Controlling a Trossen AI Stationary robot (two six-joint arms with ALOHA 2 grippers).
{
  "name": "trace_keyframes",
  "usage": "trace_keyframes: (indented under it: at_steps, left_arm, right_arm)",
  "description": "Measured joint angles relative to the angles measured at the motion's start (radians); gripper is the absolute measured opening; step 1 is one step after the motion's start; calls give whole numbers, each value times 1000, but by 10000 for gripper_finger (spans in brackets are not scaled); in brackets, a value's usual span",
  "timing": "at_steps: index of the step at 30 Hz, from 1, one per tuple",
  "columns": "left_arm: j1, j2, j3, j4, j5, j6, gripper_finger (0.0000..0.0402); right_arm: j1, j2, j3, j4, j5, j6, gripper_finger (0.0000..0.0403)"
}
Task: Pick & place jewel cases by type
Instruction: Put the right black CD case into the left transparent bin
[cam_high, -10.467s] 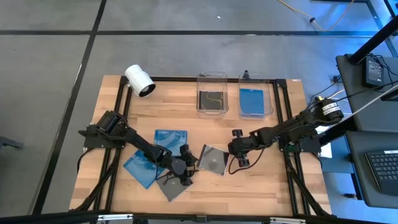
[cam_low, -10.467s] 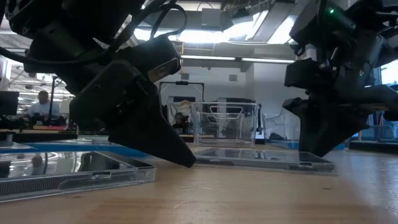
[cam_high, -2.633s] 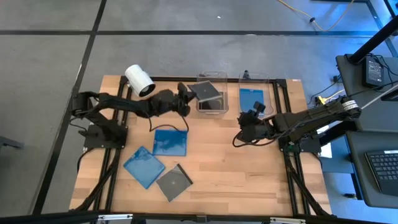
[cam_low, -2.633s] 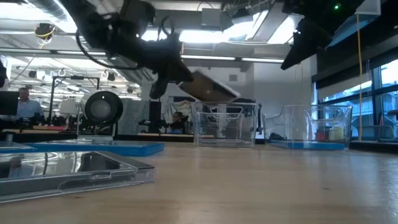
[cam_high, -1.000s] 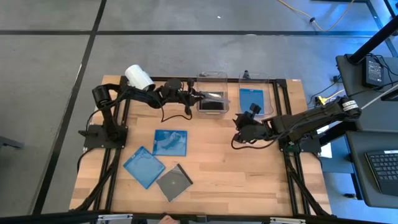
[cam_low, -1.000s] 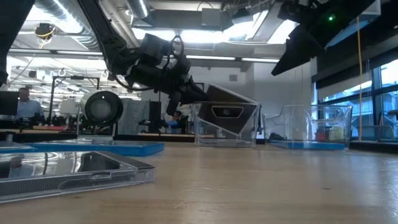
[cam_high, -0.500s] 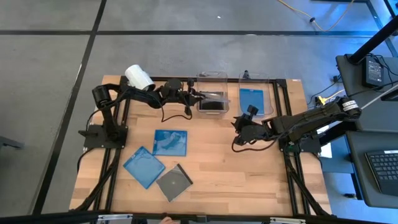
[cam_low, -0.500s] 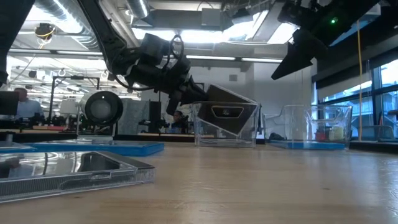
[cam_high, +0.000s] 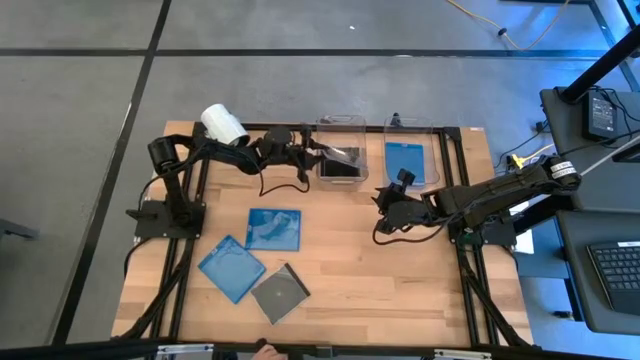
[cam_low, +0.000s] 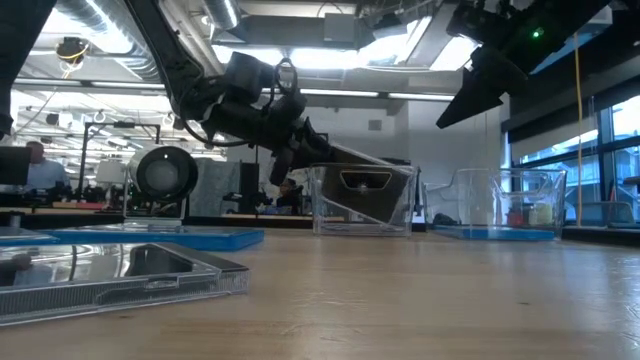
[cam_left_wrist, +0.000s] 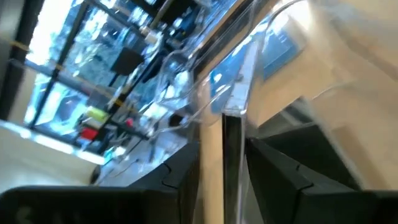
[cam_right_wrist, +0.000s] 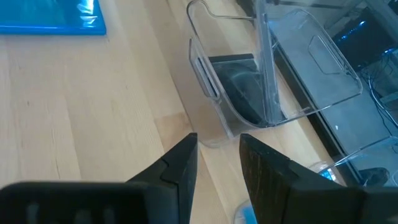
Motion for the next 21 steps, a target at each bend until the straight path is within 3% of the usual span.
trace_keyframes:
  at_steps: [5, 15, 21]
  left_arm:
    - [-19, 0, 0, -6, -122, -53, 129]
    - [-68, -1, 0, -80, -243, -69, 130]
    - [-105, -2, 0, -152, -380, 8, 130]
  right_arm:
    - [0, 0, 0, 0, 0, 1, 123]
    - [0, 0, 0, -1, 0, 2, 123]
    - [0, 0, 0, -1, 0, 2, 123]
